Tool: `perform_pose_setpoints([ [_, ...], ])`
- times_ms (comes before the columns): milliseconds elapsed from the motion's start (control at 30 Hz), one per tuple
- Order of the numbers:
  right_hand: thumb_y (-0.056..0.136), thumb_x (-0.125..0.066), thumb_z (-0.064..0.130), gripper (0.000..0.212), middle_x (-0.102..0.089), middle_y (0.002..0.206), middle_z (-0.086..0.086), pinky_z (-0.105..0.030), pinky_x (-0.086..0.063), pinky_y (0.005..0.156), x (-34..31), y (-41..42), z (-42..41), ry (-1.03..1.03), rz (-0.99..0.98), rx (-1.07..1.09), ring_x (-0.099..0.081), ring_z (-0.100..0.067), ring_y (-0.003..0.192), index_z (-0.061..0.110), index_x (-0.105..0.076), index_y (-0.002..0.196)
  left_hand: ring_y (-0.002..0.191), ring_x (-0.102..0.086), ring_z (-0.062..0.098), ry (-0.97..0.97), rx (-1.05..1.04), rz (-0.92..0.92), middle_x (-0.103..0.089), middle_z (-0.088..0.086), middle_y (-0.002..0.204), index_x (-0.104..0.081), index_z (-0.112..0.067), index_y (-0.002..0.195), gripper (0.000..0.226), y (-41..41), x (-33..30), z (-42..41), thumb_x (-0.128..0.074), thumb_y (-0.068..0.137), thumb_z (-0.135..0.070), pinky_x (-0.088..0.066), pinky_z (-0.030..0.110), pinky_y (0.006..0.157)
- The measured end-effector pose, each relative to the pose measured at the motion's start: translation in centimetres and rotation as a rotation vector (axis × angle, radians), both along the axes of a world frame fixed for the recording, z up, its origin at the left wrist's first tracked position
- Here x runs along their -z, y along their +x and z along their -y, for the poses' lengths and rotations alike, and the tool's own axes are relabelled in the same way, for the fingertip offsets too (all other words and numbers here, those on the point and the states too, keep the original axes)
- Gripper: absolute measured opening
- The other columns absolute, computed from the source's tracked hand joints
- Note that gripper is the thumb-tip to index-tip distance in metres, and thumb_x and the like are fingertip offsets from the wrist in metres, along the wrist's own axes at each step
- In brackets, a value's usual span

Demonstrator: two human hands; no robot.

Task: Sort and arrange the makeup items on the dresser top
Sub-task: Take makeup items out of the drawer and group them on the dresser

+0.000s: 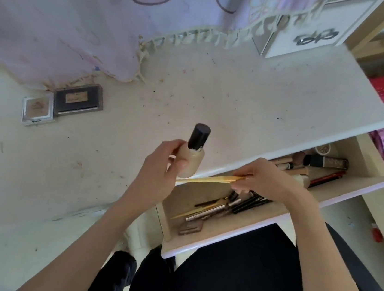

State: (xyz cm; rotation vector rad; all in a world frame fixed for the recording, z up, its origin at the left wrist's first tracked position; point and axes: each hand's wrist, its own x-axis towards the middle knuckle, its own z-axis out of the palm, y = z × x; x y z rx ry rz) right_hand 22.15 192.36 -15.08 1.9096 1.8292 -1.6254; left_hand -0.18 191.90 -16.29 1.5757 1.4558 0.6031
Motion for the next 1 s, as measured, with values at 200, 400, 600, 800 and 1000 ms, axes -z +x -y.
perform_pose_setpoints([
  [200,0.089,-0.058,0.014,0.015,-0.067,0.073,0.001,-0.016,-0.043,0.059,0.1,-1.1,-4.9,0.154,-0.027,0.207,-0.056,-0.008,0.064,0.009,-0.071,0.092,0.089,-0.050,0.006,0.136,-0.374,0.017,-0.053,-0.005,0.106,-0.051,-0.014,0.122,0.032,-2.0,-0.9,-6.4,-0.049,0.091,-0.003,-0.031,-0.005,0.067],
  [400,0.099,-0.037,0.022,0.024,-0.055,0.082,-0.009,-0.030,-0.033,0.053,4.2,-3.7,-10.9,0.360,0.249,0.335,-0.049,-0.024,0.070,0.003,-0.052,0.095,0.096,-0.048,0.010,0.076,-0.438,0.032,-0.053,-0.004,0.104,-0.052,-0.010,0.121,0.032,-2.5,2.3,-11.7,-0.046,0.091,-0.002,-0.033,0.017,0.074],
  [600,0.100,-0.036,0.022,0.021,-0.053,0.088,-0.011,-0.036,-0.039,0.066,6.0,-3.4,-16.3,0.440,0.394,0.486,-0.051,-0.029,0.078,0.004,-0.048,0.102,0.090,-0.047,0.012,0.121,-0.464,0.097,-0.049,-0.010,0.090,-0.050,-0.019,0.105,0.028,-1.4,4.8,-15.7,-0.044,0.090,0.003,-0.036,0.009,0.070],
  [800,0.096,-0.042,0.017,0.023,-0.060,0.104,-0.017,-0.047,-0.047,0.085,7.4,-2.3,-19.1,0.542,0.471,0.535,-0.056,-0.034,0.096,0.001,-0.052,0.109,0.102,-0.046,0.012,0.170,-0.427,0.083,-0.050,0.009,0.120,-0.047,-0.006,0.121,0.033,-0.7,6.3,-19.2,-0.043,0.091,0.005,-0.035,0.020,0.088],
  [1000,0.095,-0.043,0.014,0.023,-0.055,0.111,-0.018,-0.046,-0.042,0.091,7.7,-1.2,-20.6,0.597,0.478,0.608,-0.052,-0.035,0.102,0.001,-0.052,0.112,0.103,-0.049,0.017,0.220,-0.420,0.081,-0.047,0.011,0.121,-0.048,-0.005,0.121,0.034,-0.3,6.8,-21.1,-0.044,0.089,0.008,-0.038,0.018,0.089],
])
